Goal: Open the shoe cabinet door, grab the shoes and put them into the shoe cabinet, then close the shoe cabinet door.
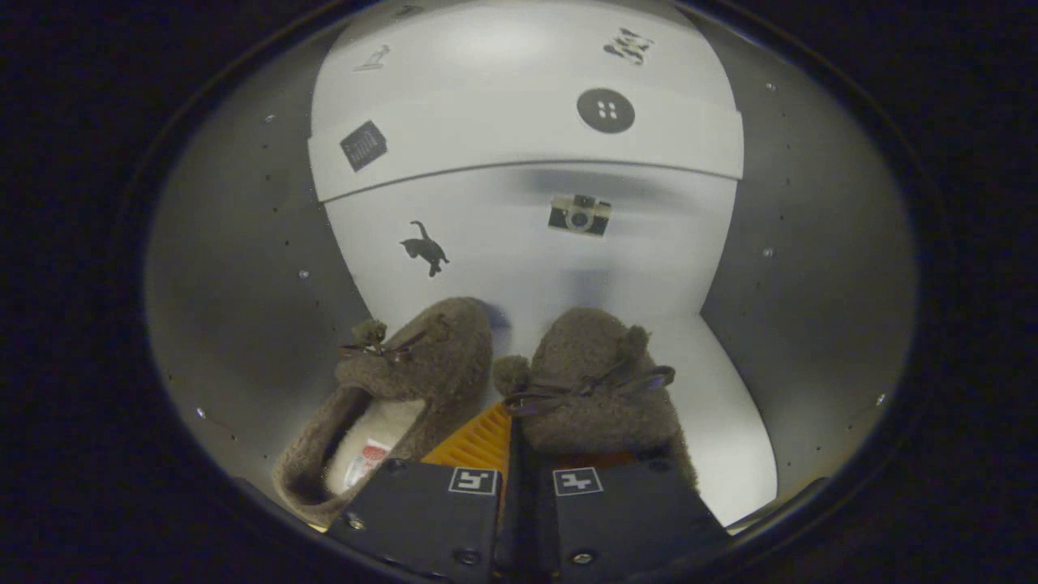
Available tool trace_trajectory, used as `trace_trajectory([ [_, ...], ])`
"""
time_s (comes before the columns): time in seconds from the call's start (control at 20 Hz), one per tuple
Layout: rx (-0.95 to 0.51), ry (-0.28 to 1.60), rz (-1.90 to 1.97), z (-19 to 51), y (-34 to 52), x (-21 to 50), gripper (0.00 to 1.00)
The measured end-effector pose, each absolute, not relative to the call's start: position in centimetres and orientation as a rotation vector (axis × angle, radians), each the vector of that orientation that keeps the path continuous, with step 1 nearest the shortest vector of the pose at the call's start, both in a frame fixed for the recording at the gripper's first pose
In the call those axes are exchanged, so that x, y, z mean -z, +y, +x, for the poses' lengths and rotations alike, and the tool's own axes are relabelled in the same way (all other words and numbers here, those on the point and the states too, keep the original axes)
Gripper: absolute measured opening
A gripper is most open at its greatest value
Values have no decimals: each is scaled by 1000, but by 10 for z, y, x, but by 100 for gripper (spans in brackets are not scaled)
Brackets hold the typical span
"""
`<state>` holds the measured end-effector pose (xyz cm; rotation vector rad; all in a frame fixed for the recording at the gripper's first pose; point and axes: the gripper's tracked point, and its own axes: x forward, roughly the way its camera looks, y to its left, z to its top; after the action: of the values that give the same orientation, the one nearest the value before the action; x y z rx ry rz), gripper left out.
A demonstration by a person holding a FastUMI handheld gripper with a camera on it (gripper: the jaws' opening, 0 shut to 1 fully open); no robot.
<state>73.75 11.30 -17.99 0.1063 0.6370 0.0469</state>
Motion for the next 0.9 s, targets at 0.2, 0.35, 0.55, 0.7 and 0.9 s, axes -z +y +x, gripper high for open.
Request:
trace_trajectory([
  [0.2,-31,643,114,728,112,173,15],
  [0.35,-47,589,51,712,118,163,36],
  [0.55,-8,462,-52,679,116,137,58],
  [0.7,-39,361,-70,649,129,114,66],
  [0.9,-62,331,-79,605,142,106,98],
])
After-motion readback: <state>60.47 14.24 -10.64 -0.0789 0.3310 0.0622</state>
